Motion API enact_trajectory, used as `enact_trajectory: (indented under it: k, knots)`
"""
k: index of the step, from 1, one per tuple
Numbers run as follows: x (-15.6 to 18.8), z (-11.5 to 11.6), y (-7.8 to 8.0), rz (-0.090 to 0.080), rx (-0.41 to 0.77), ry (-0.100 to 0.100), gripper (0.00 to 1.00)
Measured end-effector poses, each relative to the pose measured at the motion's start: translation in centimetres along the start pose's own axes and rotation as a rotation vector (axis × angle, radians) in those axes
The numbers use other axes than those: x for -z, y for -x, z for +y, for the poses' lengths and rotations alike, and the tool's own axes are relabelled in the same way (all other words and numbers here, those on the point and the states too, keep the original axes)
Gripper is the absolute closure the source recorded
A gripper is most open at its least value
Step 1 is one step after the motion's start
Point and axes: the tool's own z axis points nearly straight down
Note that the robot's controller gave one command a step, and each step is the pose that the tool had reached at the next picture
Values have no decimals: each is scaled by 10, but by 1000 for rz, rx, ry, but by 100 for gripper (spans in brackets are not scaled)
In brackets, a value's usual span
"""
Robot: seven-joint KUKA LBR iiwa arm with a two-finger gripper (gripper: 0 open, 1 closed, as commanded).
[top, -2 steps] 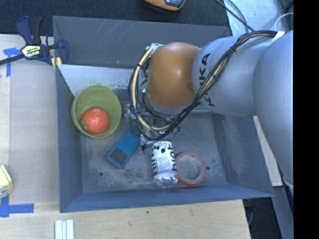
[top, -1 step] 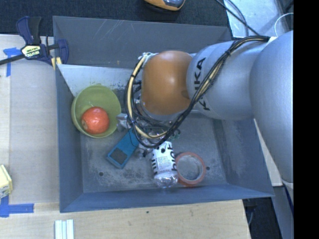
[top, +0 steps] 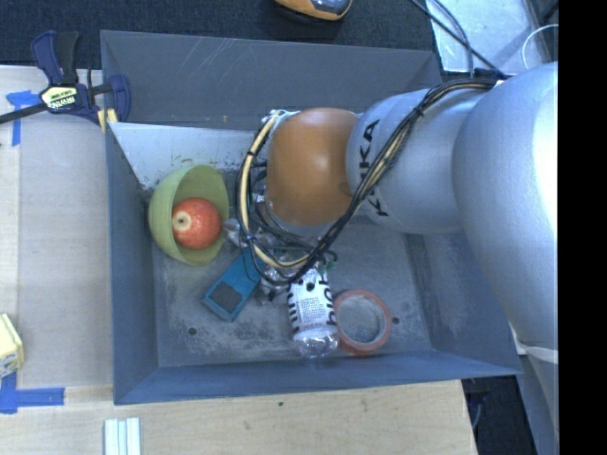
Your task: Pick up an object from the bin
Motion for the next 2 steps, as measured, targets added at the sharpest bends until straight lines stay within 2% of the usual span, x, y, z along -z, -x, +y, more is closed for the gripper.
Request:
enact_trajectory:
  k: [1,2]
  knots:
    - [0,-4,-8,2,105,2,100]
    - [0,-4,-8,2,104,2,100]
